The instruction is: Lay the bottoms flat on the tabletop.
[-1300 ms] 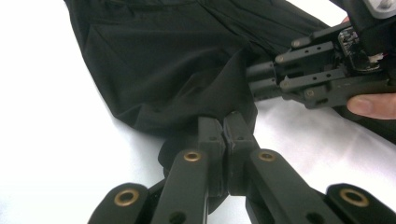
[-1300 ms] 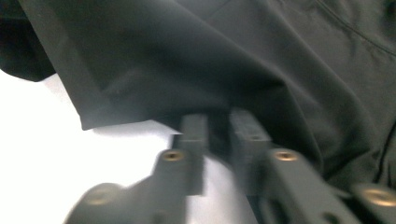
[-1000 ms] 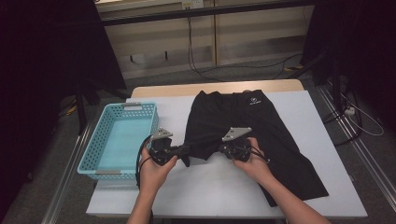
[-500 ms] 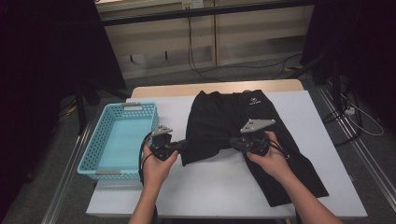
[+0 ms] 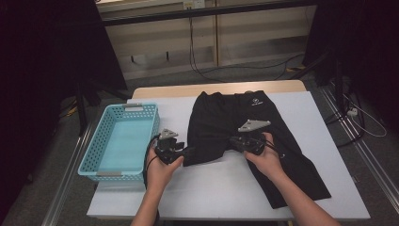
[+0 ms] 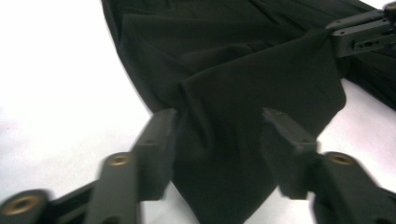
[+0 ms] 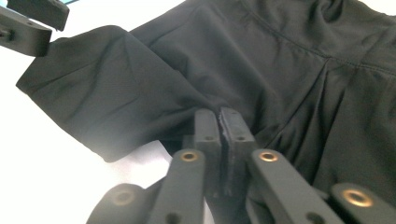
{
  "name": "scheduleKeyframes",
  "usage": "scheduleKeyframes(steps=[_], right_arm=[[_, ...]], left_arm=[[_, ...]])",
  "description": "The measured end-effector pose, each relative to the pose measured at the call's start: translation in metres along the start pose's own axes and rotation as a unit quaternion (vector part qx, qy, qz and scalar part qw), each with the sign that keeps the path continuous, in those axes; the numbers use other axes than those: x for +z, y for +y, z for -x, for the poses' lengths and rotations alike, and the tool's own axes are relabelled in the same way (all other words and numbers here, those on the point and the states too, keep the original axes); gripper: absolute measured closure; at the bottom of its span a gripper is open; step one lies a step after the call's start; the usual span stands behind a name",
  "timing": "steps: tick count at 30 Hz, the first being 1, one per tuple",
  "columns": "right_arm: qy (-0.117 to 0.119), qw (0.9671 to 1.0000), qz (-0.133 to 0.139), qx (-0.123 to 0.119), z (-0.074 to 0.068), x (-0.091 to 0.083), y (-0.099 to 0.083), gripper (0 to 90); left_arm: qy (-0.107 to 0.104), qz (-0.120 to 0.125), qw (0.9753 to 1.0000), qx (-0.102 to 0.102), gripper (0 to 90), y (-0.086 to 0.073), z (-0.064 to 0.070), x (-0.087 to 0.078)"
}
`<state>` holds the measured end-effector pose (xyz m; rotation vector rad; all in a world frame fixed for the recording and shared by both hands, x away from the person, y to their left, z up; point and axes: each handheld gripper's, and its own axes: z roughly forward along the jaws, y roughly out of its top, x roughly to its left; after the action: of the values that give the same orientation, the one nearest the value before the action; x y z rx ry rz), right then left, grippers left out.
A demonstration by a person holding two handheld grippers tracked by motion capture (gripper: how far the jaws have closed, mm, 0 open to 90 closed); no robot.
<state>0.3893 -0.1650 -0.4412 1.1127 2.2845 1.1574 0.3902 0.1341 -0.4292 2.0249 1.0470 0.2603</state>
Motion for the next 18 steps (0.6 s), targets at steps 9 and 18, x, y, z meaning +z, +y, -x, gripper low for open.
scheduleKeyframes(steps=[9,18], right_arm=[[-0.003,0.9999,0.008,-0.013,-0.009,-0.017,0.002,50.4],[0.033,0.9973,-0.020,-0.062,-0.033,-0.015,-0.010,59.9]], left_arm=[[0.005,-0.019,0.9996,0.022,23.4,-0.007,0.004,-0.006],[0.007,-0.029,0.9991,0.032,24.3,-0.012,0.007,-0.006]])
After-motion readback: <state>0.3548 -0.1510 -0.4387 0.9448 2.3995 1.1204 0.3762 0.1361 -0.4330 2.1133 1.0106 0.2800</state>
